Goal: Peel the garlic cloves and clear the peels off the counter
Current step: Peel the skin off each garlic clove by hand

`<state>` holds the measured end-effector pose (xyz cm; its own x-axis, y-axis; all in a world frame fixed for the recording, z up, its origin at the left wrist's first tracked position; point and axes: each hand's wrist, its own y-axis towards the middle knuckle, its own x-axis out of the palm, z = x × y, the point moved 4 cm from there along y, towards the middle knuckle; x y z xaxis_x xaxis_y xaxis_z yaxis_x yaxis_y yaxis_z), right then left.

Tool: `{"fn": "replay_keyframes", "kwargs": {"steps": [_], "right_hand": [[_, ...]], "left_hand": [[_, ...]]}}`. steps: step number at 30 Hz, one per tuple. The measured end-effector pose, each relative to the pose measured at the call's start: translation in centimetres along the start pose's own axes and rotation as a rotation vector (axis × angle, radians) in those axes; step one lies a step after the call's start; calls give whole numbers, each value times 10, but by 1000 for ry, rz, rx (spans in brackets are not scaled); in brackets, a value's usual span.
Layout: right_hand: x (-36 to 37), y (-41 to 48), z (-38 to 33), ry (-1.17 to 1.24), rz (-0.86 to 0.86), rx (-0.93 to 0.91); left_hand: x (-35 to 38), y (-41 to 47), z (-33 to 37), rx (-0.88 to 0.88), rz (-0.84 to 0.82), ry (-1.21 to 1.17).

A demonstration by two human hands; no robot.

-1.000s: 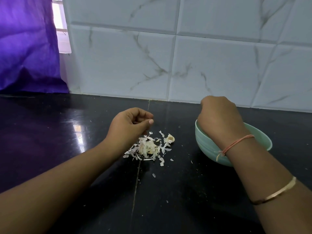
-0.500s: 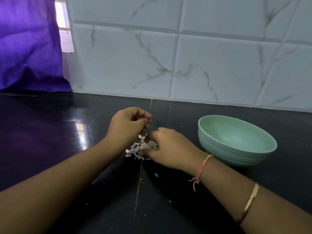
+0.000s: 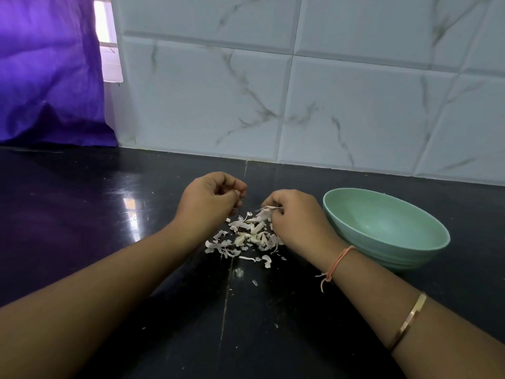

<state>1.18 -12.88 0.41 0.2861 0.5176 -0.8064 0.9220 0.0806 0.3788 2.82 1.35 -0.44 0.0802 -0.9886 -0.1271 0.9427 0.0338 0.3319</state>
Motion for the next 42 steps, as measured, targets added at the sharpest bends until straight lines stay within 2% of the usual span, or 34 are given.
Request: {"fn": "replay_keyframes", "kwargs": {"steps": [5, 10, 15, 29, 34, 42], "right_hand": [[6, -2, 3, -140, -117, 33], [10, -2, -4, -163, -118, -95], [17, -5, -6, -254, -234, -140], [17, -3, -4, -192, -245, -148], [13, 0, -3, -71, -109, -173], [6, 4, 5, 436, 71, -28]], "left_hand": [[0, 1, -2, -10, 8, 36], [-1, 1, -1, 0, 9, 73], [-1, 1, -1, -6, 10, 73], [1, 2, -4, -4, -17, 87], [3, -1, -2, -21, -67, 73], [11, -7, 4, -18, -204, 94]]}}
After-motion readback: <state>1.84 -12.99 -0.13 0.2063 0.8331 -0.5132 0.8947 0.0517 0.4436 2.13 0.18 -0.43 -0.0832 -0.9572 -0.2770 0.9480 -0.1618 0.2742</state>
